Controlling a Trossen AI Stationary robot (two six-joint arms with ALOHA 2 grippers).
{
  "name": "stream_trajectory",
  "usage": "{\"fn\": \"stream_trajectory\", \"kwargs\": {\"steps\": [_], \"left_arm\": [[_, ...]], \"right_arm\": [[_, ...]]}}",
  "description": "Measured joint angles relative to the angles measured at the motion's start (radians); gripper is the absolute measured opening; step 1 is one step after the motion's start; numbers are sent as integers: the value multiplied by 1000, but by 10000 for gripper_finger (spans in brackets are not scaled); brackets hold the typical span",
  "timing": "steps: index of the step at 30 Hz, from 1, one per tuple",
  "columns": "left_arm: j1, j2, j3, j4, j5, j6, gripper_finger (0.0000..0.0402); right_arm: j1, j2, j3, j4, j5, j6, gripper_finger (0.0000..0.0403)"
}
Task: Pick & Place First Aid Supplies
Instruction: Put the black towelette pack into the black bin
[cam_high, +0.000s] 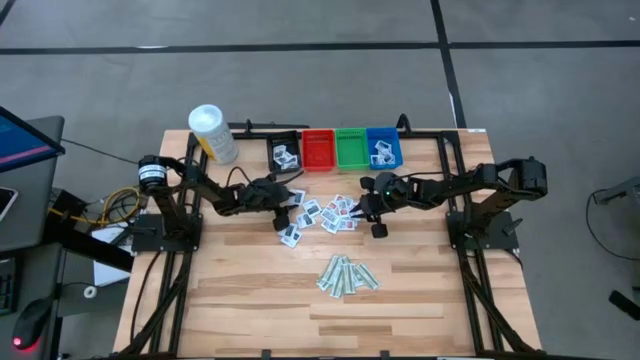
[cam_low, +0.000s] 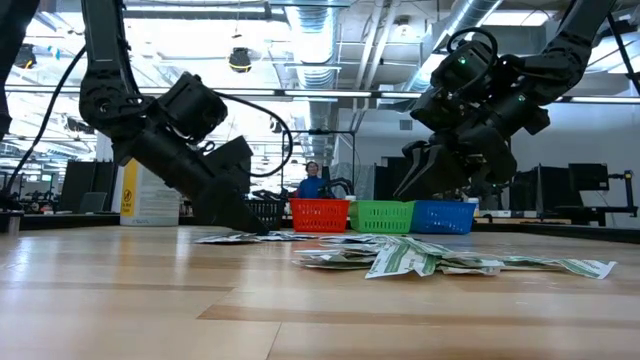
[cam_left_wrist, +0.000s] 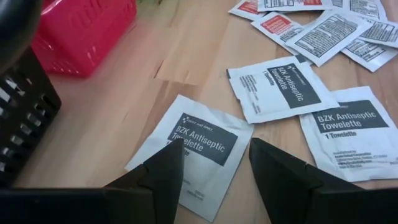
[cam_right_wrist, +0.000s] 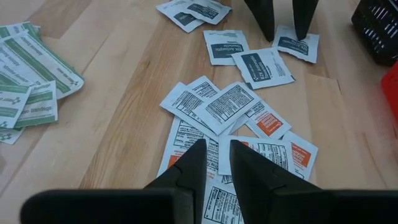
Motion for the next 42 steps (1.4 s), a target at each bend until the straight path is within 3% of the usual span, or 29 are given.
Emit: {"fn": "stream_trajectory", "kwargs": {"steps": [4, 14, 23, 35, 42], "left_arm": [[1, 0, 0, -10, 16, -7, 173], [0, 3, 0, -13, 22, -29, 83], [1, 3, -2, -13, 15, -29, 33], [-13, -2, -3, -6, -8, -30, 19], [-81, -101, -9, 3, -150, -24, 17]], "right_arm": [[0, 0, 0, 0, -2, 0, 65], [0, 0, 0, -1, -21, 8, 65], [0, 0, 0, -1, -21, 8, 65], [0, 0, 0, -1, -21, 8, 65], [0, 0, 0, -1, -21, 8, 65]]}}
